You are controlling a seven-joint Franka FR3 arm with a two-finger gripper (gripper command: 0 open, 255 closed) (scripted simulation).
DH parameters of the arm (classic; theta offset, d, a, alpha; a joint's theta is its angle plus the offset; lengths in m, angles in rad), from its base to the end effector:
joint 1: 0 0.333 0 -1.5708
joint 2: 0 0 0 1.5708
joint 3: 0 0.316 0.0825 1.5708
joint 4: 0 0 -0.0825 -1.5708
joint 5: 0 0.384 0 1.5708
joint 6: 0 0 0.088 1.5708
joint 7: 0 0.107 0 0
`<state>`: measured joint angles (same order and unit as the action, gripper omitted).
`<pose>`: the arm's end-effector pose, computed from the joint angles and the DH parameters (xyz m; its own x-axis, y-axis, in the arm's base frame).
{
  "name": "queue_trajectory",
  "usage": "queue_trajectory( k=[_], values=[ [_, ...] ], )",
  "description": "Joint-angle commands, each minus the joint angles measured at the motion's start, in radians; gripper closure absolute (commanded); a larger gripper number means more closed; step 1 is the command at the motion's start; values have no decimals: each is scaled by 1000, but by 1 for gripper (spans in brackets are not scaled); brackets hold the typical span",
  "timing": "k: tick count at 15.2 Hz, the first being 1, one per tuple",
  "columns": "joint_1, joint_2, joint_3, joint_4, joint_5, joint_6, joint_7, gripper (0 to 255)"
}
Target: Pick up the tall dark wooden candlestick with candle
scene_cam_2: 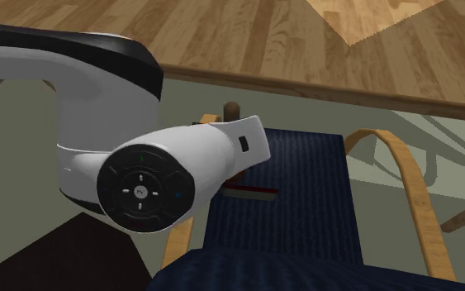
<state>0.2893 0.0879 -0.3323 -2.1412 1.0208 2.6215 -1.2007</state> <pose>0.5780 -0.0420 0.4002 0.7350 0.2077 0.6454 0.4001 -0.9014 -0.1655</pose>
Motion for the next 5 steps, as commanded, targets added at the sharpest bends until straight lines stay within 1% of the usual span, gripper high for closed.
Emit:
queue_trajectory(
  k=[1, 3, 5],
  values=[
    [1, -15, -5, 6, -35, -11, 34, 255],
    [2, -30, -8, 12, -69, -22, 67, 255],
    [2, -31, -8, 12, -71, -22, 69, 255]
  ],
)
